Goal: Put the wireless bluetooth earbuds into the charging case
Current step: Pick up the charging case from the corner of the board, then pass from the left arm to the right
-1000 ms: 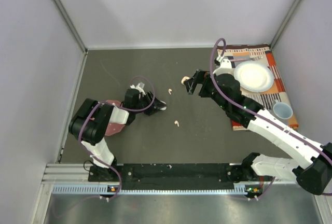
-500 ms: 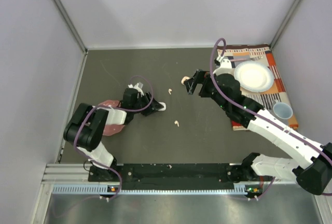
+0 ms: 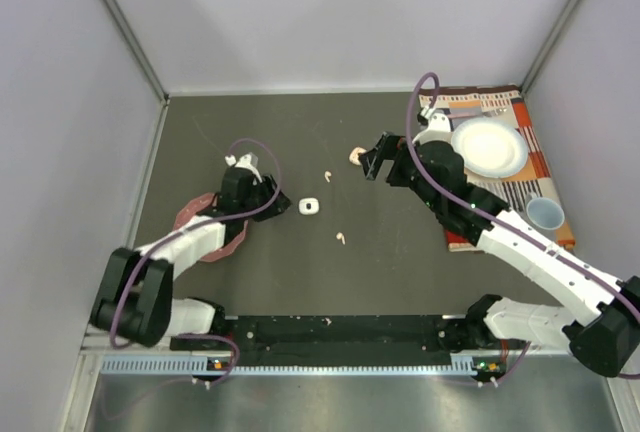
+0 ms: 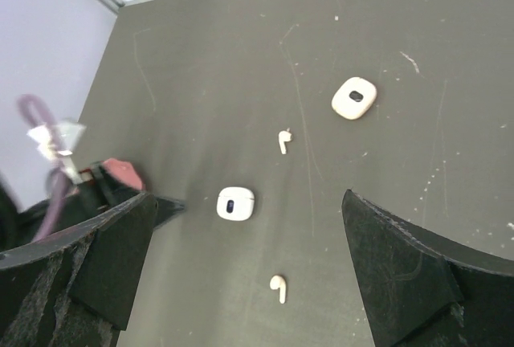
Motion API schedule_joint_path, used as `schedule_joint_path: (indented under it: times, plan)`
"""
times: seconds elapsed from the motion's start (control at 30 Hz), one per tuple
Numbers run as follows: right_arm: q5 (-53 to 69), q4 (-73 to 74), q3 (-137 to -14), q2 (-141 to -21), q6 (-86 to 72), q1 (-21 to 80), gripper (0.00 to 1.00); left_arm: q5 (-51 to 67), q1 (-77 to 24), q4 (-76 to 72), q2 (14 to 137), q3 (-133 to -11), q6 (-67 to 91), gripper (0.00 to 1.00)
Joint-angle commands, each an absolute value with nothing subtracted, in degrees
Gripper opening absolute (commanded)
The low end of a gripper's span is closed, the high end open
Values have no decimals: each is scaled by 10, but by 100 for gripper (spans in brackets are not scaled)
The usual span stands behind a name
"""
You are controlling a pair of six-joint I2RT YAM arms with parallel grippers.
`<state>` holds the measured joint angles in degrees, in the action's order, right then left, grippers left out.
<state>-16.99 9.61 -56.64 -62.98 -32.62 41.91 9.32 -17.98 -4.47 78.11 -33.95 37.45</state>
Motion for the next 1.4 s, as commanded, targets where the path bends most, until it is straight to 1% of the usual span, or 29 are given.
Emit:
schedule_joint_path:
  times: [0.0,0.23,0.33,0.4,0.53,0.6,0.7,0.77,0.83,0.9,0.93,1.03,1.23,1.37]
  plan:
    - [-193,110,-560,-642,-353,384,99,51,-177,-17,667,-354,333,54]
    - [-197,155,-554,-699,-419,333,99,10,-177,-32,503,-319,332,55]
    - [-199,184,-577,-745,-414,328,99,-18,-177,-49,434,-292,333,59]
    - [-173,192,-604,-773,-410,323,99,-38,-177,-59,389,-279,332,64]
    - [-143,201,-658,-847,-426,317,99,-71,-177,-62,331,-256,323,69]
    - [-149,207,-702,-900,-450,315,99,-80,-177,-59,314,-251,319,70]
    - [-160,238,-776,-976,-481,309,99,-87,-176,-54,308,-245,314,72]
    - [-183,278,-844,-1011,-493,309,99,-91,-176,-48,308,-245,309,72]
    - [-214,300,-887,-1065,-522,310,99,-89,-176,-39,314,-250,300,72]
    - [-220,342,-950,-1119,-556,309,99,-91,-176,-28,319,-259,287,73]
    - [-221,365,-1001,-1139,-562,308,99,-97,-177,-22,322,-263,284,73]
    - [-230,428,-1077,-1195,-588,308,99,-108,-175,-7,327,-273,269,74]
    - [-279,479,-1129,-1244,-603,309,95,-120,-171,-3,339,-278,253,76]
    - [-279,496,-1162,-1276,-589,309,94,-118,-166,-5,352,-275,253,77]
